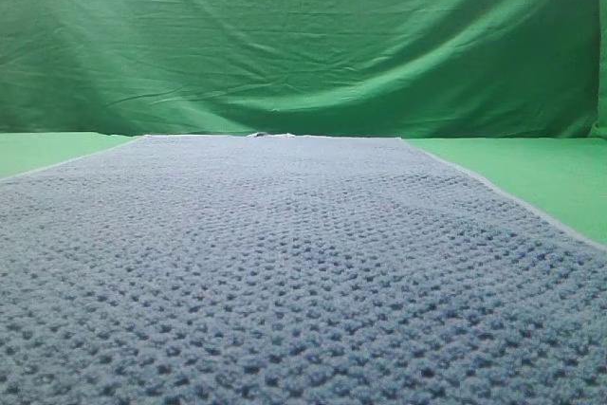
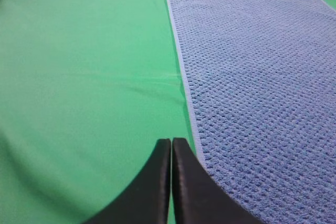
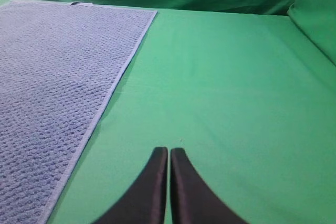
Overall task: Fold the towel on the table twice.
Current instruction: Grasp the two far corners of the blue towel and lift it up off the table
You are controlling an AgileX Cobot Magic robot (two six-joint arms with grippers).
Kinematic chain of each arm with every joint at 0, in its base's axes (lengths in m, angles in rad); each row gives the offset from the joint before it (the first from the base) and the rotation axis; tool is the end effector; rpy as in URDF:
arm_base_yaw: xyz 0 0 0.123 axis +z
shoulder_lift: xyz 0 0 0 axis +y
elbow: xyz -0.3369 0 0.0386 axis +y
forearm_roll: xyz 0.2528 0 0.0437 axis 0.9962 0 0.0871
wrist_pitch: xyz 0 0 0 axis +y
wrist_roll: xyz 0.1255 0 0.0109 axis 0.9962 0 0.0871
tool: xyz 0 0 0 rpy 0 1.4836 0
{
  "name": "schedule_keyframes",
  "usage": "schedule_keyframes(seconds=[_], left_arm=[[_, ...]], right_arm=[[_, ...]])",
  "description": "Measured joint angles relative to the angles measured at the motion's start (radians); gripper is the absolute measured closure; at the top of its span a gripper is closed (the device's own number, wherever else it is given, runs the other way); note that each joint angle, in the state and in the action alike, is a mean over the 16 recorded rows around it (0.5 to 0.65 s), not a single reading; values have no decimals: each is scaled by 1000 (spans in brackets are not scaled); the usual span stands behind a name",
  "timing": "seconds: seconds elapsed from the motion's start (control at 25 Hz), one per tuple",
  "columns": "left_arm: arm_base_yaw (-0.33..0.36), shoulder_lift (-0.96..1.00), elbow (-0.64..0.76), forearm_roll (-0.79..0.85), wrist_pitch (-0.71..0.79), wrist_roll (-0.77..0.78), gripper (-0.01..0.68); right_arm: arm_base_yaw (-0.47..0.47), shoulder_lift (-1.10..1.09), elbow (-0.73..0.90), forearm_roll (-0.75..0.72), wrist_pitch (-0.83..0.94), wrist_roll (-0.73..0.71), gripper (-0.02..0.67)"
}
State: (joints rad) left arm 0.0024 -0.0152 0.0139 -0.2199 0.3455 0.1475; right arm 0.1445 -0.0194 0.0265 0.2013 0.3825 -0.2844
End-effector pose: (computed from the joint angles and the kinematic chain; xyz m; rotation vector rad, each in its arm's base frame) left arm 0.0370 -0.0092 0.1694 -0.0043 1.8207 -0.1079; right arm 0.0340 0.0145 0.1603 -0.2763 1.8460 0.1023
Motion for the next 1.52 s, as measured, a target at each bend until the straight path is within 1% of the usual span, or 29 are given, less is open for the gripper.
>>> schedule_keyframes(seconds=[1.04, 1.24, 1.52], left_arm=[[0, 0, 0, 0, -13, 0, 673], [0, 0, 1, 0, -93, 0, 673], [0, 0, 2, -5, -276, -10, 673]], right_arm=[[0, 0, 0, 4, -6, 0, 649], [0, 0, 0, 21, -55, 0, 649], [0, 0, 0, 50, -162, 0, 649]])
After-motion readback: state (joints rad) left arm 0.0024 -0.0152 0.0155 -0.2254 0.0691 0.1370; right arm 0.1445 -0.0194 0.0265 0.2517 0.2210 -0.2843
